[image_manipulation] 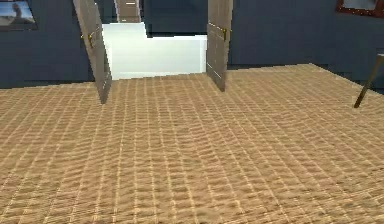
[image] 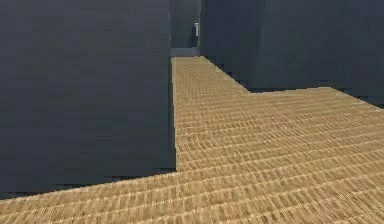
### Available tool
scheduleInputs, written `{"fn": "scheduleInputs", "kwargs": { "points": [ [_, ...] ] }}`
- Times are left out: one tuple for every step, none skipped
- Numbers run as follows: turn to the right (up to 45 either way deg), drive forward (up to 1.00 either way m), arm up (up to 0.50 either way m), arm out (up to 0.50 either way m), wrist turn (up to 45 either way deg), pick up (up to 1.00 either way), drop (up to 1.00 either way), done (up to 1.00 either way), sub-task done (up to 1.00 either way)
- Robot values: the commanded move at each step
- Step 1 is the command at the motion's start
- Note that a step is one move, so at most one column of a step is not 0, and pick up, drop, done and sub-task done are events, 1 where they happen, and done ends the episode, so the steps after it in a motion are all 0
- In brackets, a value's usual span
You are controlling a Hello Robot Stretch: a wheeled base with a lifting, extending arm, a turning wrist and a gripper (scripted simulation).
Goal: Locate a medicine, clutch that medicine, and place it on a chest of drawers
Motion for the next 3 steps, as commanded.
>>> {"fn": "scheduleInputs", "kwargs": {
  "points": [
    [9.0, 0.00, 0.00, 0.00, 0.0, 0.00, 0.00, 0.00, 0.00],
    [0.0, 1.00, 0.00, 0.00, 0.0, 0.00, 0.00, 0.00, 0.00],
    [3.0, 0.00, 0.00, 0.00, 0.0, 0.00, 0.00, 0.00, 0.00]
  ]
}}
